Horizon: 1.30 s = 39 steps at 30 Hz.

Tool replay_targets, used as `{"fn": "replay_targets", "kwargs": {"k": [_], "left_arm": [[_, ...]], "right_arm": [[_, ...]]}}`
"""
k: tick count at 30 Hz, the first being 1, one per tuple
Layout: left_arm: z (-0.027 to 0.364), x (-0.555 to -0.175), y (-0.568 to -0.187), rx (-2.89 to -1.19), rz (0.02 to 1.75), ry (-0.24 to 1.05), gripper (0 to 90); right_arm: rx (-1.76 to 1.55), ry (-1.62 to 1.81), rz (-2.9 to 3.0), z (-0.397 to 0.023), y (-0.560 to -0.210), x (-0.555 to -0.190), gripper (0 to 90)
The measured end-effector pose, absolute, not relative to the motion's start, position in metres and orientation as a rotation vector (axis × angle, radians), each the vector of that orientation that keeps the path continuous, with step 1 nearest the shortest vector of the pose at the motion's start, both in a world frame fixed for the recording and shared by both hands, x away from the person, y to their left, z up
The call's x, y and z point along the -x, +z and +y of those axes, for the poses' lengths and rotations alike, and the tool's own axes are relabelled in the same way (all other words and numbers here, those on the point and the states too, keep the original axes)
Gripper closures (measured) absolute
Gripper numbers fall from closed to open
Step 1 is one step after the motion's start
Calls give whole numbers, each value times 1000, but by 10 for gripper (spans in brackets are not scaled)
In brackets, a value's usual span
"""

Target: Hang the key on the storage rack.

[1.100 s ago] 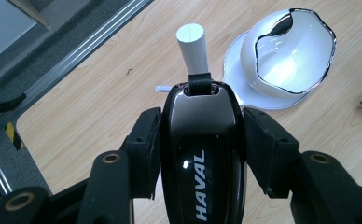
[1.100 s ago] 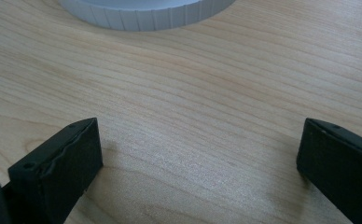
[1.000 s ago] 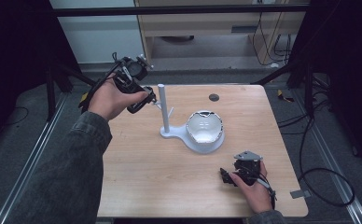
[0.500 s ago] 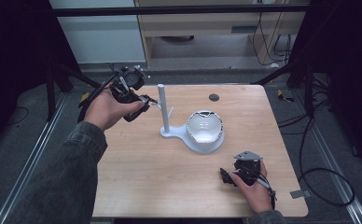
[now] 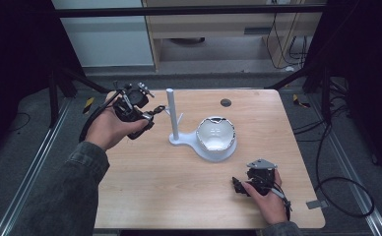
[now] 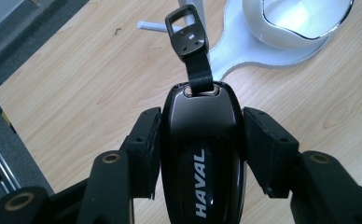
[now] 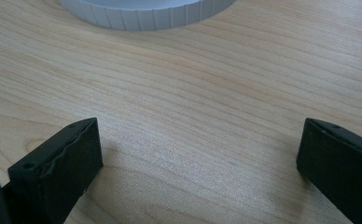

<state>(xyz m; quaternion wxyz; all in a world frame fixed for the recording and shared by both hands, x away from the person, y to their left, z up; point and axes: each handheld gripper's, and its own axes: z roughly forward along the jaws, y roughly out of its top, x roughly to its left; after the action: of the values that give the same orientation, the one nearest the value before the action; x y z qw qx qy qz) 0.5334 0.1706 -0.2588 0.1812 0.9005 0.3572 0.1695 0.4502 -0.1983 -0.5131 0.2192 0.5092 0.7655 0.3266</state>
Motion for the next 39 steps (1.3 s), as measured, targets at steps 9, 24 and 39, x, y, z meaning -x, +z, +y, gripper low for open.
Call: {"fn": "replay_targets", "kwargs": {"k": [9, 24, 39], "left_arm": [[167, -530, -269, -2553, 1001, 459, 489], [165, -536, -301, -2528, 1030, 407, 490], [162, -539, -333, -2433, 1038, 421, 490]], "right_arm": [[-1409, 904, 2118, -198, -513, -450, 5], [-1409, 904, 2118, -198, -513, -450, 5], [-1410, 904, 2118, -198, -513, -450, 5]]}}
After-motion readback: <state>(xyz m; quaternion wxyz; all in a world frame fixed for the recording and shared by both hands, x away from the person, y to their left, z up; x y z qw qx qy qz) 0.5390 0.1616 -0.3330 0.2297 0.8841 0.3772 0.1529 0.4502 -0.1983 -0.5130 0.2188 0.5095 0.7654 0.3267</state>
